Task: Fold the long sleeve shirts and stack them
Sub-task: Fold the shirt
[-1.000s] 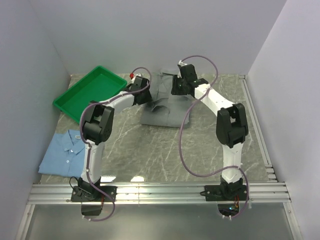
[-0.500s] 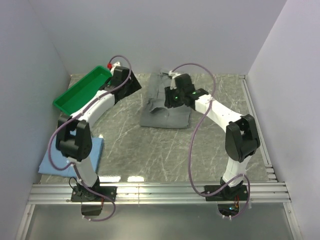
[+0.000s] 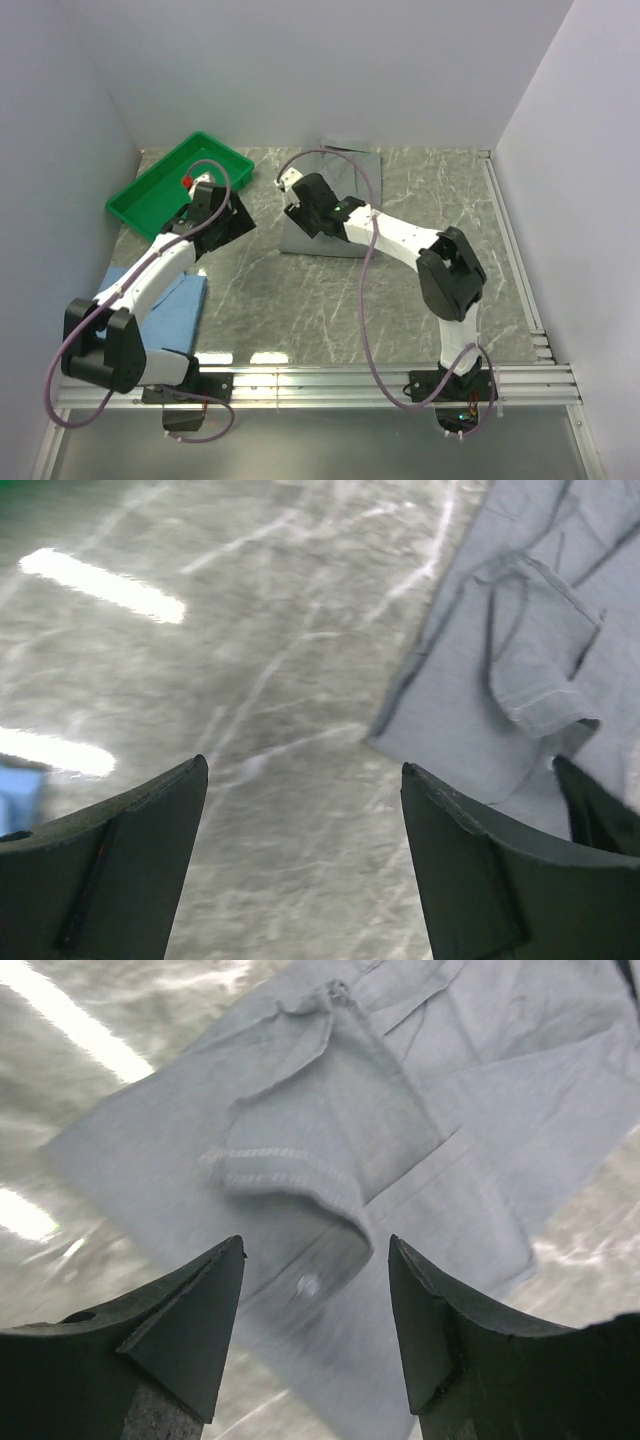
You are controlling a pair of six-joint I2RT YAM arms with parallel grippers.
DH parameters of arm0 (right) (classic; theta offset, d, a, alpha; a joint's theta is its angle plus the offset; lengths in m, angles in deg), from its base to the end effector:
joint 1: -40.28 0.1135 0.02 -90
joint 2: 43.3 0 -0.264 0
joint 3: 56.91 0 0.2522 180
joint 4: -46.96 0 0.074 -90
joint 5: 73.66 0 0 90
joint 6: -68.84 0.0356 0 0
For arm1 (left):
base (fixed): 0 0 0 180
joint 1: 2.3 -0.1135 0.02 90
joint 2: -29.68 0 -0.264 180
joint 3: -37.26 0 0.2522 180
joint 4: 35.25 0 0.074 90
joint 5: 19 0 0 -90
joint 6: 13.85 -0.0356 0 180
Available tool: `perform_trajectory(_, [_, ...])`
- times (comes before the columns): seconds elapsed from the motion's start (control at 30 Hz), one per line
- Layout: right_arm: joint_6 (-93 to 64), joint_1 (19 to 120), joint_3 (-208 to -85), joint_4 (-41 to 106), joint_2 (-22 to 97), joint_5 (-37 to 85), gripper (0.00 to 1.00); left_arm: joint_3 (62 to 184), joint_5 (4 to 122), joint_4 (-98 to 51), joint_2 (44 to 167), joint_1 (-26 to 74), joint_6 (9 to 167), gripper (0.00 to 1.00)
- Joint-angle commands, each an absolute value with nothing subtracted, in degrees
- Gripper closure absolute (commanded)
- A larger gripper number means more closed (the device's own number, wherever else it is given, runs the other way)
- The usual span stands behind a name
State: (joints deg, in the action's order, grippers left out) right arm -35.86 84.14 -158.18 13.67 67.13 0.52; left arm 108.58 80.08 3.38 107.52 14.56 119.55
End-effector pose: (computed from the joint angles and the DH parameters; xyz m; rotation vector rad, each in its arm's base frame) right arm 0.3247 0.2986 0.2477 -0.9907 2.0514 -0.0536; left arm 0.2810 -0.0793 0.2656 -0.6194 2.2880 -0.3281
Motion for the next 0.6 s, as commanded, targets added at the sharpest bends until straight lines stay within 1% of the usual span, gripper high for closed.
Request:
perform_trajectory(0.0, [-42.6,84.7,-163.9,14.9,71.4,-5.6,0.33,104.8,81.8,4.0,102.8,13.2,116.7,0.16])
perform_trajectory(0.17, [-42.3,83.4,-169.5,15.0,77.3,-5.2,0.33,102.1,81.3,3.6,101.0,12.9,116.2,0.16])
perform_trajectory(0.23, [-40.0,80.6,-172.3,14.7,79.4,-3.9,0.34,101.8,80.8,3.6,100.8,12.9,116.1,0.16])
perform_trajectory(0.47, [-23.0,70.5,-188.8,6.9,85.8,-0.6,0.37,102.3,76.3,2.2,103.1,13.0,115.3,0.17])
perform_trajectory(0.53, [-18.8,68.8,-189.3,5.6,84.3,1.8,0.38,103.2,73.8,1.5,105.0,13.0,115.3,0.18])
perform_trajectory(0.57, [-15.7,67.5,-187.2,6.0,83.1,5.1,0.38,103.6,72.9,1.3,105.6,13.0,115.6,0.19])
